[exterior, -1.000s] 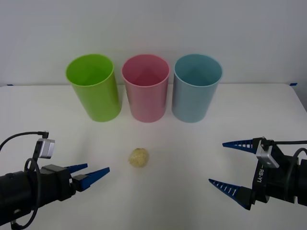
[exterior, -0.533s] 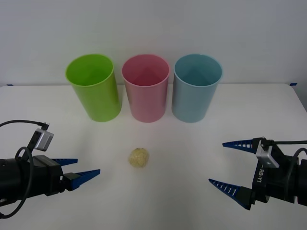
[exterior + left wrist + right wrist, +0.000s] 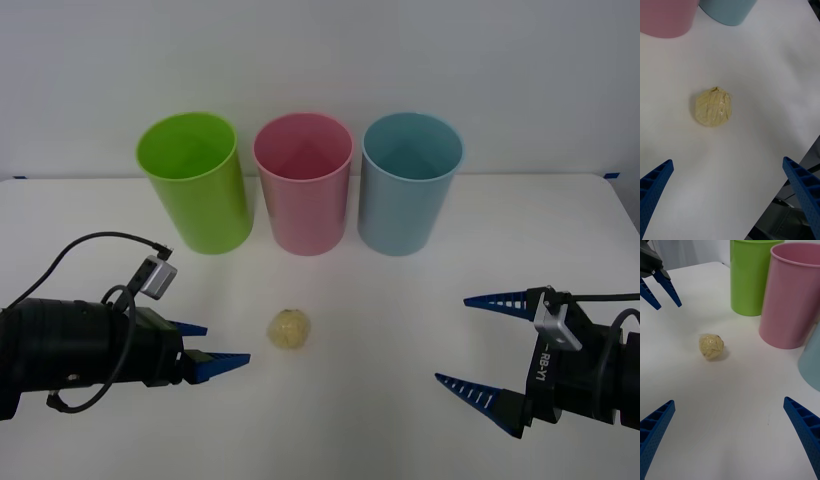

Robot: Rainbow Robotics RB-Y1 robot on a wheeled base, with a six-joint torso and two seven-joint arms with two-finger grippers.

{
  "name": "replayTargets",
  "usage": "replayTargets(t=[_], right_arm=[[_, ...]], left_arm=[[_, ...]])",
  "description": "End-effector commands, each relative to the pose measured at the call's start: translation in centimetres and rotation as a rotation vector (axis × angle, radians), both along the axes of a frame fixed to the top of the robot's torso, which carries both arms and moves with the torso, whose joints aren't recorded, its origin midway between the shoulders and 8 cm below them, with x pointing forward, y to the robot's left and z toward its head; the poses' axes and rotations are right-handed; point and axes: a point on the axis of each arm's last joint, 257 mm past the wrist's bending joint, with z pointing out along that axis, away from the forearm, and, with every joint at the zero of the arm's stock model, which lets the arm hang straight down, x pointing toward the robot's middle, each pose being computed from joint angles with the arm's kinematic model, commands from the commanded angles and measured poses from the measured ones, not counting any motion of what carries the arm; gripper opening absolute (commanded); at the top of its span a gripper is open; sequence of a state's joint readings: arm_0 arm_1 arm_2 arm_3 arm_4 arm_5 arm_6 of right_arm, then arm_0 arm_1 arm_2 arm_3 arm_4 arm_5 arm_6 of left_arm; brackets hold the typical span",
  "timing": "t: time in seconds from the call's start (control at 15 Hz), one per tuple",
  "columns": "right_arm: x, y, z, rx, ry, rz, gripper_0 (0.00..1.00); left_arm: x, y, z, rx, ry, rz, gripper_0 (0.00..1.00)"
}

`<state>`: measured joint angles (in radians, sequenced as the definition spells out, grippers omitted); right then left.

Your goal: Put cans in the blue bin and PET bottles in the pink bin and trash in the green bin.

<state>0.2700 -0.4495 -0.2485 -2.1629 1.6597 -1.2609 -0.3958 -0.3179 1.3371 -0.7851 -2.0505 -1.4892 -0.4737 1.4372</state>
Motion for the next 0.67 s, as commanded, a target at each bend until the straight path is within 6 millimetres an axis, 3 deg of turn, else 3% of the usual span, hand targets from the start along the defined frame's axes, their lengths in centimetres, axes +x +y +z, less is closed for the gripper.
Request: replayTargets(t=[0.07,0.67], right_arm=[[0.0,0.0,0.0,0.000,0.000,0.000,1.00],[0.0,0.0,0.0,0.000,0.000,0.000,1.00]], left_arm=[[0.1,-0.6,-0.9,0.006,0.047,-0.014,1.00],[2.9,-3.7,-2.9,0.070,0.059,-0.091,1.00]])
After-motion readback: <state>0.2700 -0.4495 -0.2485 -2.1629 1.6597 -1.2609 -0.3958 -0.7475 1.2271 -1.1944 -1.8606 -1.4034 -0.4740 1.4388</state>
